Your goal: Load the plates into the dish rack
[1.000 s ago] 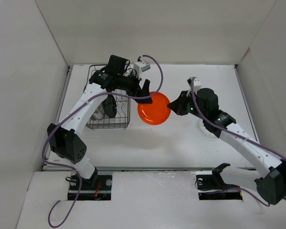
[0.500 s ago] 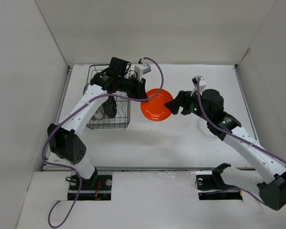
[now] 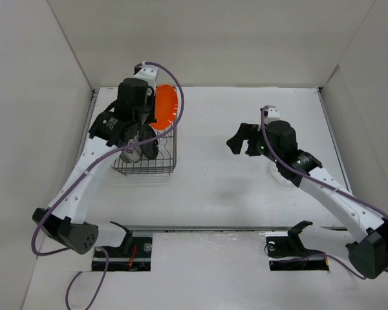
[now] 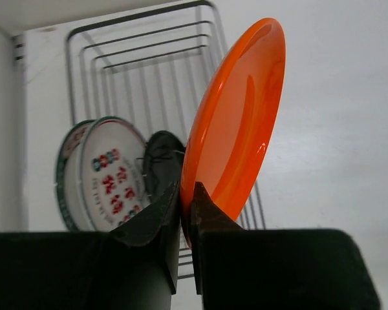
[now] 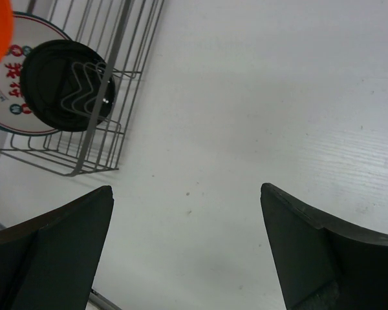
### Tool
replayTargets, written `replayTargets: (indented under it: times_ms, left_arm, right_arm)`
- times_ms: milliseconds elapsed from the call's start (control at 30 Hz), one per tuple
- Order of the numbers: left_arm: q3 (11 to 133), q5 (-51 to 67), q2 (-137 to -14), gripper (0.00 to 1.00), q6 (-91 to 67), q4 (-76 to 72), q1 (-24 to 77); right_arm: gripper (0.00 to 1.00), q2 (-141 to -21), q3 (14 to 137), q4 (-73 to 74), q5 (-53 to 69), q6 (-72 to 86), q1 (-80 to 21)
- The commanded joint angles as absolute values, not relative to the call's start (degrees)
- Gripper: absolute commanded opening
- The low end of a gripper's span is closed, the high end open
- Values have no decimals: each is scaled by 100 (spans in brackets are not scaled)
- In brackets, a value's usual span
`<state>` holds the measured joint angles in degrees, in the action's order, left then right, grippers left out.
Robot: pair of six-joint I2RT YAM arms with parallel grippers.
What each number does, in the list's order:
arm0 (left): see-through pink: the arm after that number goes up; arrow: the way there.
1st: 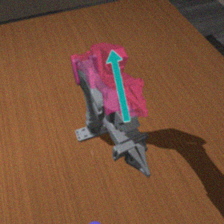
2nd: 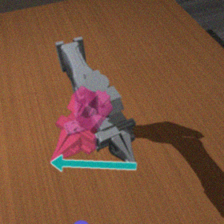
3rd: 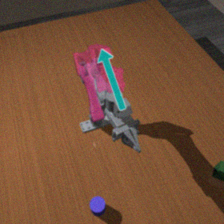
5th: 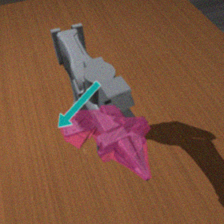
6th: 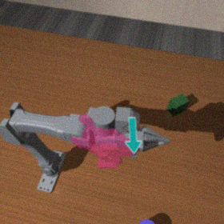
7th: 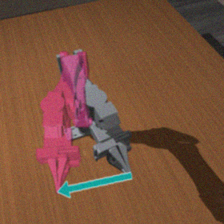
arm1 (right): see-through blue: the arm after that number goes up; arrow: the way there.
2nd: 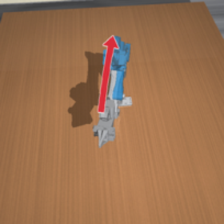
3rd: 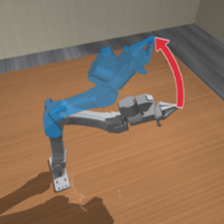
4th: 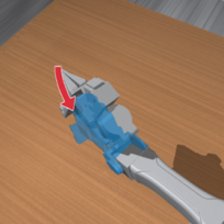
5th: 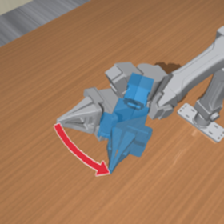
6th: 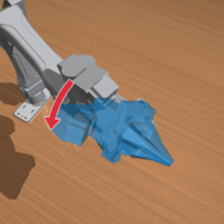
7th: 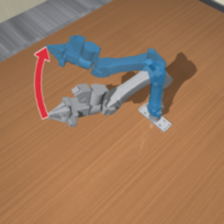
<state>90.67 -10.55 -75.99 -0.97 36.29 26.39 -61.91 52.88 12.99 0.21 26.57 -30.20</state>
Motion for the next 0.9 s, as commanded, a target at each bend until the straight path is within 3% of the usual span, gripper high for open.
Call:
replayTargets:
  times_ms: [0,233,633,867]
  left_arm:
    - [9000,-2838,-7804,0,-448,3743,2619]
    - [8824,-3840,-8542,0,-948,3867,2619]
    - [8640,-4017,-9043,0,-1063,3867,2619]
    - [8534,-3482,-9290,0,-1063,3867,2619]
  right_arm:
    - [100,-6345,5493,1318,-229,2672,-3059]
    - [100,-6478,5440,1318,-176,2725,-3111]
    - [100,-6241,5213,1424,-281,2672,-3111]
    - [100,-6187,5212,1555,-404,2610,-2998]
